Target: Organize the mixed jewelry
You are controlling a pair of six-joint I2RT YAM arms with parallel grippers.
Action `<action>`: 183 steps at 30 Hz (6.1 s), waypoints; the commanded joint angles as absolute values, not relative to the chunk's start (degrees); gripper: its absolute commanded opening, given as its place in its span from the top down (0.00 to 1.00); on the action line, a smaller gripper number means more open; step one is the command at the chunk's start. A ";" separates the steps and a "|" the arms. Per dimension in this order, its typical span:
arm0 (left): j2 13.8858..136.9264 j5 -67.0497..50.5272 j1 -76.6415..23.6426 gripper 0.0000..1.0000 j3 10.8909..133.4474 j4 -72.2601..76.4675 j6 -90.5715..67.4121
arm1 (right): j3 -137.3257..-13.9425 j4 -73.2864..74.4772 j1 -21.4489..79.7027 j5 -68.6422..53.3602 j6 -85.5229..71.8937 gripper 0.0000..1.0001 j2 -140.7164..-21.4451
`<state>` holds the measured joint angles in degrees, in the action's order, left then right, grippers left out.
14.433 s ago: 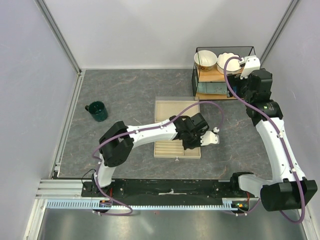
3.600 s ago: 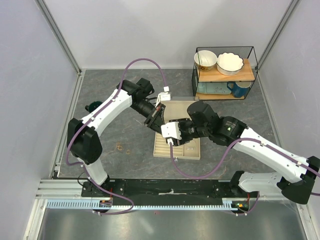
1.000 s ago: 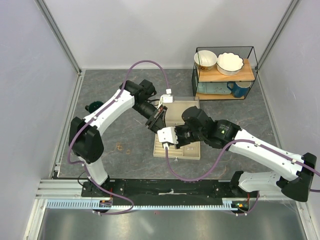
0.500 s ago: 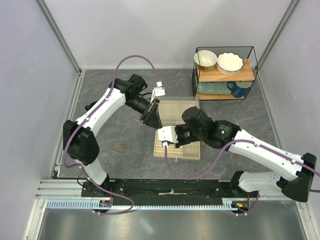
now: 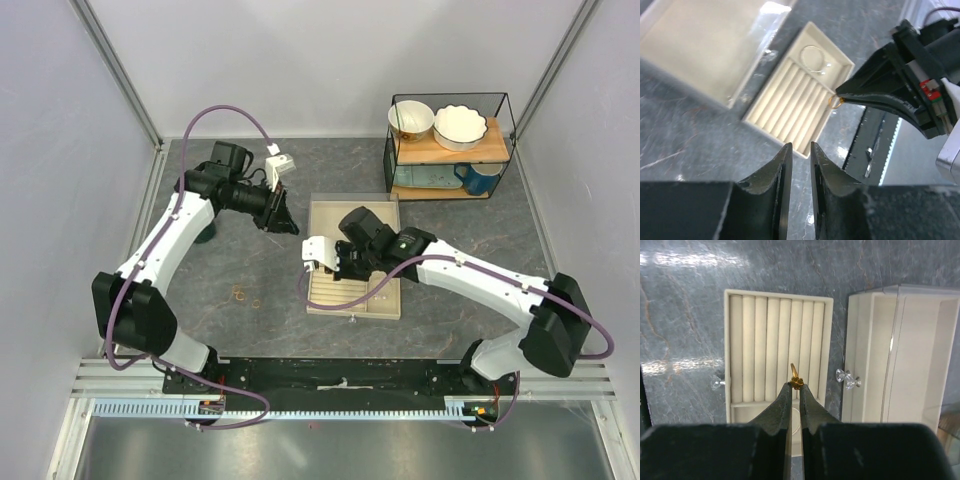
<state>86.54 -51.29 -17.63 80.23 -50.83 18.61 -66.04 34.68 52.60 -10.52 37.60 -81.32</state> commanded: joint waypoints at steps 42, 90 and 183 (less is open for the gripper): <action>84.20 -46.23 -14.06 0.73 71.98 -44.65 17.23 | -68.12 35.60 46.14 -2.55 32.96 1.00 -97.74; 83.15 -45.53 -13.80 0.75 69.70 -43.94 17.31 | -64.60 32.87 46.23 -3.78 29.53 1.00 -99.84; 75.94 -35.17 -12.22 0.71 59.24 -45.17 28.47 | -70.05 39.73 47.46 -6.33 29.00 0.60 -87.28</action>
